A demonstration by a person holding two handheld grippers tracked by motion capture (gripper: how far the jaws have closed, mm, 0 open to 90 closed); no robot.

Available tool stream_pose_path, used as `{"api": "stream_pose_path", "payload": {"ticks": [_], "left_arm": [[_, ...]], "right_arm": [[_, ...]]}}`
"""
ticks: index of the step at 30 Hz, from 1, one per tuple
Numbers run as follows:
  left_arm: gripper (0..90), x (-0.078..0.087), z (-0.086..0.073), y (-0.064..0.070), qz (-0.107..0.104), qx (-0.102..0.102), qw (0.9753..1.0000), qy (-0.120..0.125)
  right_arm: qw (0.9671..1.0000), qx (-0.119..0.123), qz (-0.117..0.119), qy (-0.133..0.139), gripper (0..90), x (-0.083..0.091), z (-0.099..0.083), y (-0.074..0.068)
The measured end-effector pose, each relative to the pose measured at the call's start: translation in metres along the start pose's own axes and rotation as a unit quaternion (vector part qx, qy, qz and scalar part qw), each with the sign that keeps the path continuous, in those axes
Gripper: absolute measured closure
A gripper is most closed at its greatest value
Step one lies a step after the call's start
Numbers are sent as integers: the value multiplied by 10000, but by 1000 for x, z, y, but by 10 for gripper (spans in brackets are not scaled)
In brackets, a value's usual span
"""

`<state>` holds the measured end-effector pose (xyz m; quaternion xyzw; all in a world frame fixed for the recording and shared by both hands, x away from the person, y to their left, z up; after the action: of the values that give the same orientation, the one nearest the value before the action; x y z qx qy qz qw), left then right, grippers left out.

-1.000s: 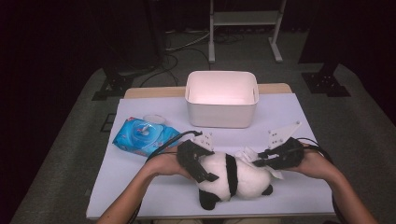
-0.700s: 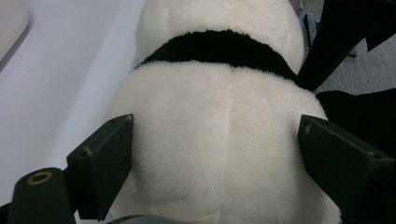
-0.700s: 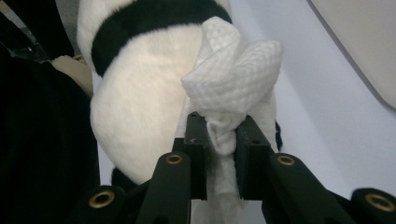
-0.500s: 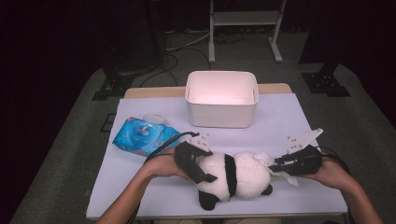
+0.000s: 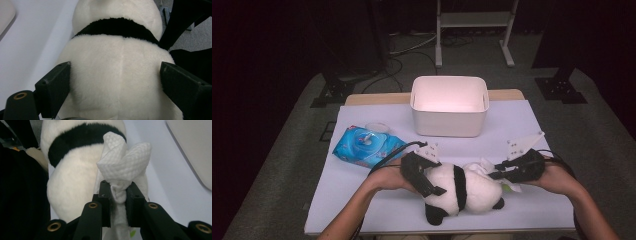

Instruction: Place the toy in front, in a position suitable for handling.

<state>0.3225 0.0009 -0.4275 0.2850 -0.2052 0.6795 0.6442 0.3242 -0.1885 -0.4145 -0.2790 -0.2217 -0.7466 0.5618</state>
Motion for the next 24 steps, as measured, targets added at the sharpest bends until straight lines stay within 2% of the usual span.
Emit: {"api": "stream_pose_path", "payload": {"ticks": [7,14,18,24], "left_arm": [[115,-2,2,1,26,-29,10000,16],[114,-3,3,0,11,-60,9999,115],[112,-3,3,0,34,-64,9997,212],[112,0,2,0,49,-75,9995,304]], "right_arm": [[9991,301,264,-142,764,-24,28,-6],[9974,469,506,-231,764,-48,49,-10],[9962,584,620,-194,764,-62,61,-14],[9953,587,759,-165,763,-70,72,-17]]}}
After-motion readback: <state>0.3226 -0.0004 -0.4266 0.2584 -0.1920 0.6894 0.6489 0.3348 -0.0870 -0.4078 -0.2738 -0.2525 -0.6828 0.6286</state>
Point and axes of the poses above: each handheld gripper's, and its own axes: x roughly backward along the jaws, z roughly out of its top, y roughly to its right, the point moved 9 cm from there along -x, roughly forward along the jaws, and after that the axes turned 6 degrees about y, right-handed, at the moved point
